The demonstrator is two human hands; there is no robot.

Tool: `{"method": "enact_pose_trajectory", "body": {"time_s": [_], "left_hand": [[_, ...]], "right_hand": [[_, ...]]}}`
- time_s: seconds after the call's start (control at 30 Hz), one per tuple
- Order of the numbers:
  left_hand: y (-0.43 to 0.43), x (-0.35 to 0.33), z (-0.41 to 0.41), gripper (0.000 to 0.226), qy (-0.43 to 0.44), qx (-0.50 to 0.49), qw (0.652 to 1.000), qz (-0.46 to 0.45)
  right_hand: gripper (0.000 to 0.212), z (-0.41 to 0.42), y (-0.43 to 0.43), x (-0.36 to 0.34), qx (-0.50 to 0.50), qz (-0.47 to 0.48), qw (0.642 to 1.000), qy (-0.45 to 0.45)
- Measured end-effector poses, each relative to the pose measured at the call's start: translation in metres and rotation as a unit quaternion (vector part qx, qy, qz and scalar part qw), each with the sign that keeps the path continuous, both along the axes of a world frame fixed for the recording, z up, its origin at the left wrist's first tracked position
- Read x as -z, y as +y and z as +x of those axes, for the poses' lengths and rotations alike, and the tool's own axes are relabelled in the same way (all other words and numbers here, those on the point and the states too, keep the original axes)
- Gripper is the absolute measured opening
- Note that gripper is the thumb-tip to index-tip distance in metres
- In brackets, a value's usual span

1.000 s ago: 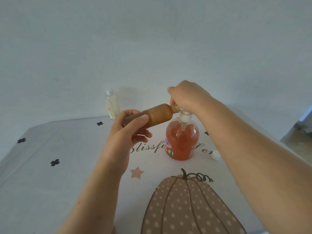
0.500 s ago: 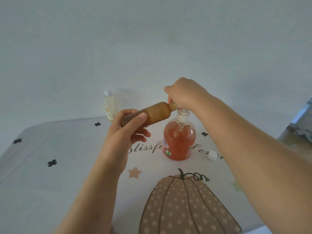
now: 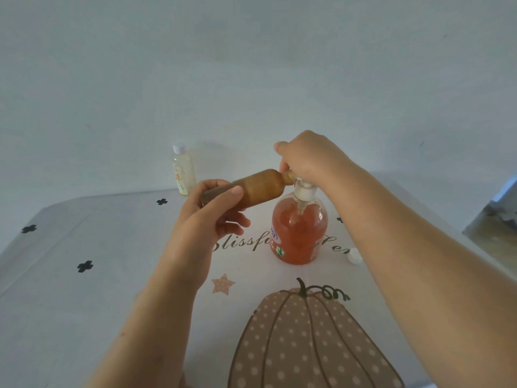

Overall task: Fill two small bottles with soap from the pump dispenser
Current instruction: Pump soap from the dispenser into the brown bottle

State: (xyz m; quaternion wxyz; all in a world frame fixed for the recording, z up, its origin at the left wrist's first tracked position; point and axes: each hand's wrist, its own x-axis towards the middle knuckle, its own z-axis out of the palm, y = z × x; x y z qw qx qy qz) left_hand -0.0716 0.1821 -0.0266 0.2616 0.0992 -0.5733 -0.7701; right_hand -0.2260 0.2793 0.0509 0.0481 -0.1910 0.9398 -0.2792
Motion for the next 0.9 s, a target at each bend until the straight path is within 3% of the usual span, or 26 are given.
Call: {"method": "enact_pose_trajectory", "body": {"time_s": [0.17,0.43,0.9], "left_hand": [[0.0,0.0,0.001,0.028,0.006,-0.002,1.0,-0.008],[0.003,-0.004,0.005,0.031,0.016,0.002,1.0,-0.016],[0.001,-0.001,0.001,0.026,0.003,-0.006,1.0,0.0]], "right_hand": [[0.037,0.003,0.001,-0.003,0.002,0.01,1.0,0.012],[0.029,0.003,0.007,-0.012,-0.007,0.024,0.994,0.102],[0.023,-0.003,-0.003,0.002,-0.007,-0.012,1.0,0.01]]}}
